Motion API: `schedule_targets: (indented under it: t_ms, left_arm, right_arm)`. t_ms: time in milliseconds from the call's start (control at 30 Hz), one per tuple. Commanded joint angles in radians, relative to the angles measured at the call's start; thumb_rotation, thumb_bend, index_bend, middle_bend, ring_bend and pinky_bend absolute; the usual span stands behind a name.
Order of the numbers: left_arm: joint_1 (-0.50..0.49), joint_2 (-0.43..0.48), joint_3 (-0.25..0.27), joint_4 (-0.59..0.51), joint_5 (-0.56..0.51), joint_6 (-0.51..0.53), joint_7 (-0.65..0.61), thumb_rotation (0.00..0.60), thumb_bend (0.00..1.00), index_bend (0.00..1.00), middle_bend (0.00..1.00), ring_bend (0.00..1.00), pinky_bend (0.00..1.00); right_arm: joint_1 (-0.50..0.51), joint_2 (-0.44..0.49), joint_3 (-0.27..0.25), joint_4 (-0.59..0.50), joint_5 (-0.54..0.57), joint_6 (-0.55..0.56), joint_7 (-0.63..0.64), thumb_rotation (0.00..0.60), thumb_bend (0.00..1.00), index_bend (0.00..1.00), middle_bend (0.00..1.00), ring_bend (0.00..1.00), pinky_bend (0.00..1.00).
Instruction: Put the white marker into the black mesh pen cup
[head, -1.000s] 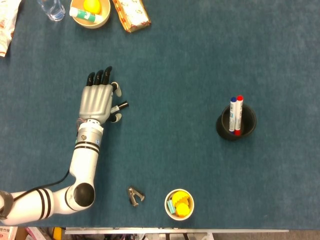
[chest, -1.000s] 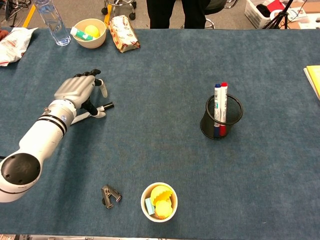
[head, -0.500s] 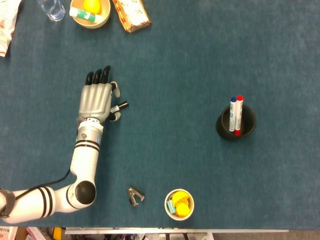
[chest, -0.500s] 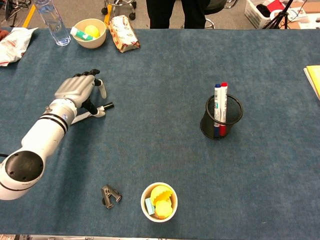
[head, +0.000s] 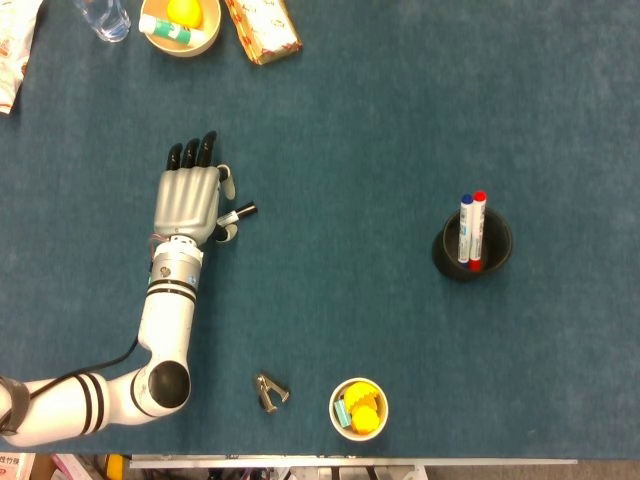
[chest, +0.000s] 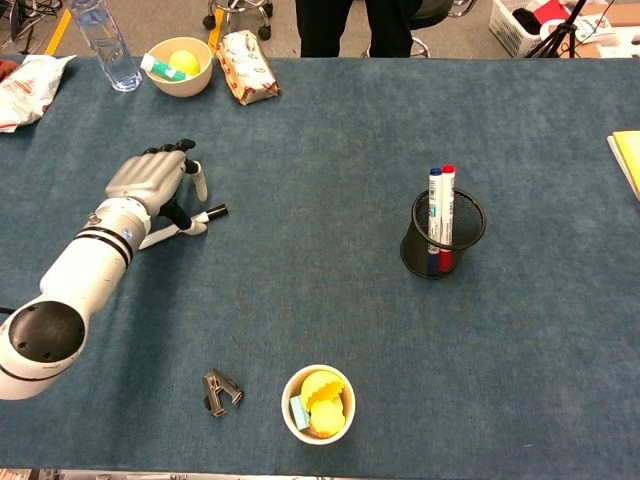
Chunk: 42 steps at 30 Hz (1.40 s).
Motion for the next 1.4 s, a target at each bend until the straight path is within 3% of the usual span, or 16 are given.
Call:
schedule_targets:
  t_ms: [33, 800, 1167, 1400]
  left_arm:
    - [-0.001, -0.001, 0.001, 0.0, -0.001, 0.001, 0.002, 0.6, 0.15, 0.5, 0.0, 0.0, 0.01]
    - [-0.001, -0.001, 0.007, 0.0, -0.021, 0.005, 0.015, 0.6, 0.15, 0.56, 0.0, 0.0, 0.01]
    - [-0.001, 0.005, 0.008, -0.009, -0.025, 0.003, 0.016, 0.6, 0.32, 0.58, 0.02, 0.0, 0.01]
    - [-0.001, 0.009, 0.01, -0.014, -0.03, 0.006, 0.019, 0.6, 0.36, 0.59, 0.03, 0.0, 0.01]
  right_arm:
    - [0.0, -0.001, 0.0, 0.001, 0.001, -0.001, 0.001, 0.6, 0.0, 0.19, 0.33, 0.3, 0.38]
    - [-0.001, -0.003, 0.0, 0.004, 0.002, -0.004, 0.003, 0.6, 0.0, 0.21, 0.33, 0.3, 0.38]
    - [-0.001, -0.006, -0.001, 0.009, 0.003, -0.006, 0.008, 0.6, 0.0, 0.21, 0.33, 0.3, 0.38]
    - [0.0, -0.007, -0.001, 0.01, 0.001, -0.006, 0.009, 0.6, 0.0, 0.21, 0.33, 0.3, 0.38]
